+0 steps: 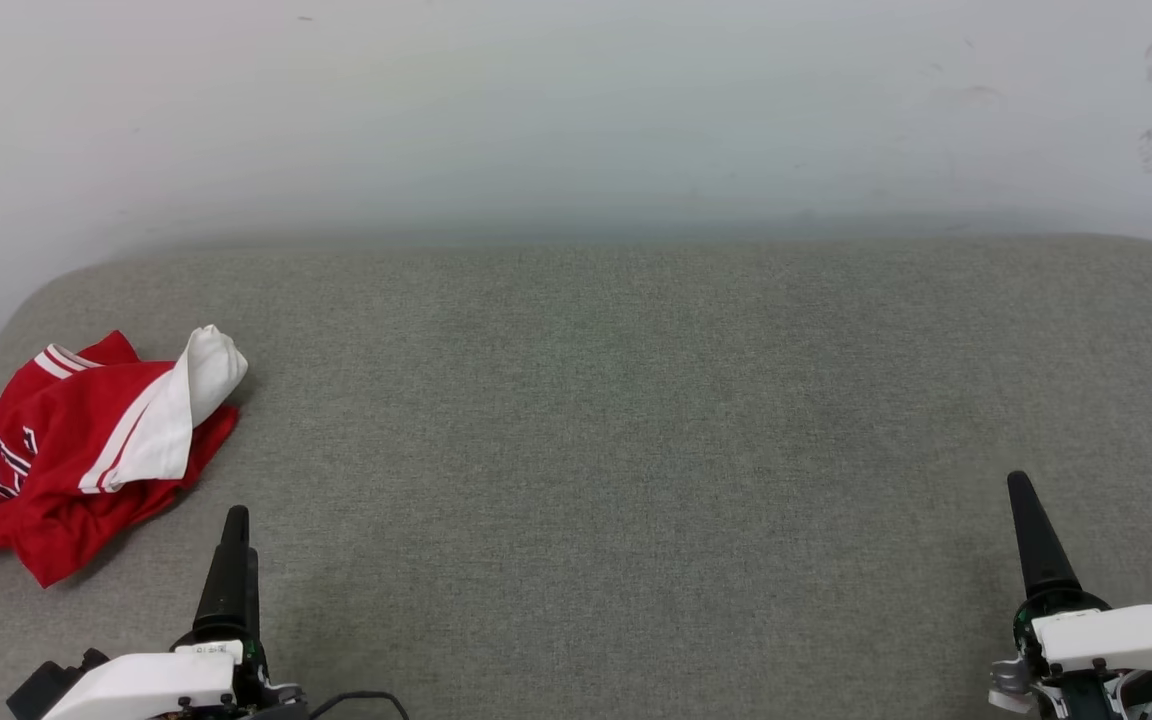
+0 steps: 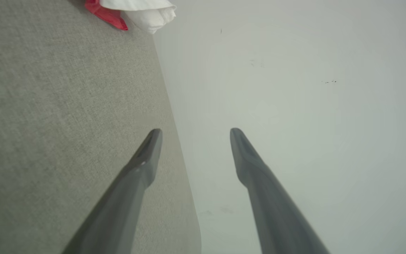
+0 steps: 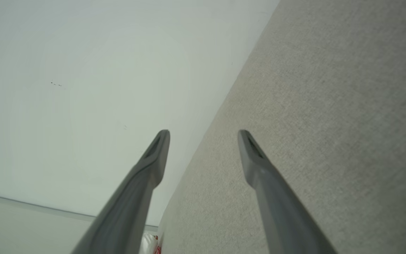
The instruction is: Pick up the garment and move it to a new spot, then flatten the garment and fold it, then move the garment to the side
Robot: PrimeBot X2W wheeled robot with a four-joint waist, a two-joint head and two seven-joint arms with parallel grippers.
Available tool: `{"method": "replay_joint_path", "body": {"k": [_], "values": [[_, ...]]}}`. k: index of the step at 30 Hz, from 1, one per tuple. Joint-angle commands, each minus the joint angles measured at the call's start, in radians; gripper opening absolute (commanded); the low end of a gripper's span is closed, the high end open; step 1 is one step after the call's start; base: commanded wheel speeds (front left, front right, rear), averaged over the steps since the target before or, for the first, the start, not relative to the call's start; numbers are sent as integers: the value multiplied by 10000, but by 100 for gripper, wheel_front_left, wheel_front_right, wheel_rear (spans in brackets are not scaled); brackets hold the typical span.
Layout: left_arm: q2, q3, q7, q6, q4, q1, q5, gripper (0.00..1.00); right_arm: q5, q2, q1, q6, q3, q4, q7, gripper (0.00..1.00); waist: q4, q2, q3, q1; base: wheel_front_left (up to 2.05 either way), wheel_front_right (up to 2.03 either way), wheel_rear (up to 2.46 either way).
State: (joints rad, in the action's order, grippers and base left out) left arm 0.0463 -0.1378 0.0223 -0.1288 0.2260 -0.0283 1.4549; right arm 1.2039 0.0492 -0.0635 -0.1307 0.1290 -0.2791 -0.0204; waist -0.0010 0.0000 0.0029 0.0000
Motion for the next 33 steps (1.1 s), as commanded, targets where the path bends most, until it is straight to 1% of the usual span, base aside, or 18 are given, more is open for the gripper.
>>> {"method": "replay_joint_path", "body": {"k": [1, 6, 10, 12, 17, 20, 23, 26, 33], "values": [[24, 52, 95, -9, -144, -1, -131, 100, -454, 16, -278, -2, -15, 275, -105, 100, 2, 0, -2, 0, 0, 0, 0], [28, -39, 275, -10, -166, 38, -508, 100, -1923, 16, -199, -1, -127, 704, -289, 100, 10, 0, -15, 0, 0, 0, 0], [28, -536, 417, -11, -434, -11, -1086, 100, -3150, 16, -141, -1, -261, 1076, -432, 100, 10, 0, -18, 0, 0, 0, 0], [20, -333, 480, -12, -423, 54, -1224, 100, -3602, 17, -115, -1, -300, 1235, -499, 100, 4, 0, -24, 0, 0, 0, 0], [34, -486, 647, -13, -741, 117, -2108, 100, -4766, 17, -45, -1, -501, 1502, -665, 100, -15, 0, -27, 0, 0, 0, 0], [35, -341, 741, -14, -1158, 131, -2949, 100, -5394, 17, -28, -1, -498, 1670, -760, 100, -25, 0, -9, 0, 0, 0, 0], [32, 42, 833, -14, -1433, 250, -3711, 100, -5919, 17, -30, -1, -442, 1855, -856, 100, -34, 0, 15, 0, 0, 0, 0], [36, 358, 927, -15, -1683, 325, -4644, 100, -6697, 17, 1, -1, -533, 2033, -946, 100, -36, 0, 33, 0, 0, 0, 0], [37, 643, 1128, -17, -2034, 419, -6822, 100, -8018, 17, 76, 0, -570, 2107, -1151, 100, -47, 0, 66, 0, 0, 0, 0]]}}
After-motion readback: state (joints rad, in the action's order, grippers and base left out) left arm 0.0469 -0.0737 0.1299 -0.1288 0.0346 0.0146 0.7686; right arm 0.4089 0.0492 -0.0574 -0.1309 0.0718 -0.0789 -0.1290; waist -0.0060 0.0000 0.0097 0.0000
